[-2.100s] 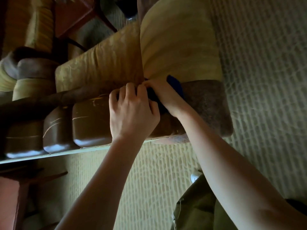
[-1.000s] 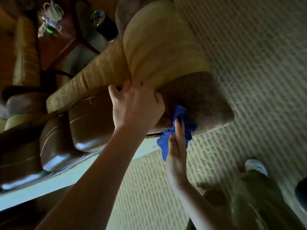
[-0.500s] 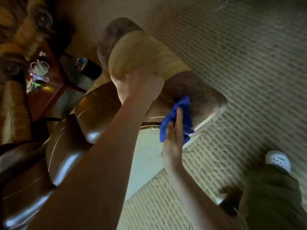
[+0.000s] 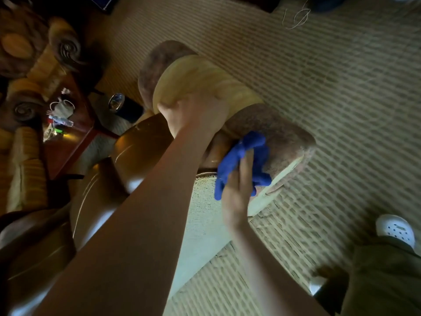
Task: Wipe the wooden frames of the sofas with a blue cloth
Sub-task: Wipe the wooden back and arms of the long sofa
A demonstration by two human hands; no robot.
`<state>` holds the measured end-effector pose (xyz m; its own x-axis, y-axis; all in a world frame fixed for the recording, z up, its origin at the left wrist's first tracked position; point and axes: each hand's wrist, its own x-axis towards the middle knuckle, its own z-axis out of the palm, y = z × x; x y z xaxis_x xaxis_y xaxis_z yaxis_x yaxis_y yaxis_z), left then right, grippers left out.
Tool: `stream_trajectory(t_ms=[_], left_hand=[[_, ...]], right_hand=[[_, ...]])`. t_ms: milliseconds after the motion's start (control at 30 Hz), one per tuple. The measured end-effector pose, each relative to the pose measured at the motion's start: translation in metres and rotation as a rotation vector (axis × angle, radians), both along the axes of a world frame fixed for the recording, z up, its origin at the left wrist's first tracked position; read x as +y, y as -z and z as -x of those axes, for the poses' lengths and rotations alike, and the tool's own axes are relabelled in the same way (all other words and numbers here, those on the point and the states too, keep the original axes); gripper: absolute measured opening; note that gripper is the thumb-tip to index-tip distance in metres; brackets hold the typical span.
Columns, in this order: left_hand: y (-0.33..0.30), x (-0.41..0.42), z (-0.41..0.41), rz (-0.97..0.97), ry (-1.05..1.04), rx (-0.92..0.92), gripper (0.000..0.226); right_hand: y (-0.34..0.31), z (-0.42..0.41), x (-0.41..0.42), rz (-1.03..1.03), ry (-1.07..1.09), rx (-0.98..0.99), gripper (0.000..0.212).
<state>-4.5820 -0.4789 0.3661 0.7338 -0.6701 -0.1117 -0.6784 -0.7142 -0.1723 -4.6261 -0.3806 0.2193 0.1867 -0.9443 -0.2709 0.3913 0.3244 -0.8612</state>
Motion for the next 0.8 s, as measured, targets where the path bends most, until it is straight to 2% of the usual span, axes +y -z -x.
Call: stream_trajectory(t_ms=[100,200,233,300,333,367,433,500,633,767,800], left_hand=[[0.000,0.001,0.000,-0.016,-0.005,0.002,0.034],[0.000,0.003,0.002,-0.001,0.007,-0.010,0.031],[0.000,0.002,0.003,0.003,0.008,-0.007,0.029],[0.000,0.002,0.003,-0.004,0.004,-0.001,0.034],[0.000,0.001,0.002,-0.008,0.002,-0.002,0.036],[0.000,0.001,0.001,-0.010,0.001,-0.003,0.036],[-0.001,-0.001,0.000,-0.014,0.000,0.003,0.035],[-0.001,-0.001,0.001,-0.010,-0.004,0.007,0.031],[0.001,0.000,0.003,-0.004,0.016,-0.006,0.033],[0.002,-0.002,0.002,-0.020,0.012,-0.057,0.027],[0.002,-0.003,0.001,-0.030,0.006,-0.074,0.027]], right_hand=[[-0.020,-0.012,0.041,0.360,-0.022,0.050,0.041],[-0.014,-0.016,0.021,0.515,0.052,0.210,0.041],[-0.006,-0.017,0.006,0.463,0.114,0.198,0.042],[0.001,-0.014,-0.037,0.071,0.157,-0.027,0.041],[0.001,-0.009,-0.055,-0.092,0.114,-0.072,0.040],[0.004,-0.007,-0.067,-0.154,0.053,-0.054,0.040],[0.005,-0.003,-0.067,-0.077,-0.006,0.013,0.040],[0.001,-0.006,-0.038,0.086,0.025,0.058,0.038],[-0.030,-0.015,0.035,0.264,0.012,0.009,0.043],[-0.030,-0.017,-0.016,0.397,0.091,0.284,0.042],[-0.028,-0.017,-0.038,0.406,0.083,0.299,0.042]])
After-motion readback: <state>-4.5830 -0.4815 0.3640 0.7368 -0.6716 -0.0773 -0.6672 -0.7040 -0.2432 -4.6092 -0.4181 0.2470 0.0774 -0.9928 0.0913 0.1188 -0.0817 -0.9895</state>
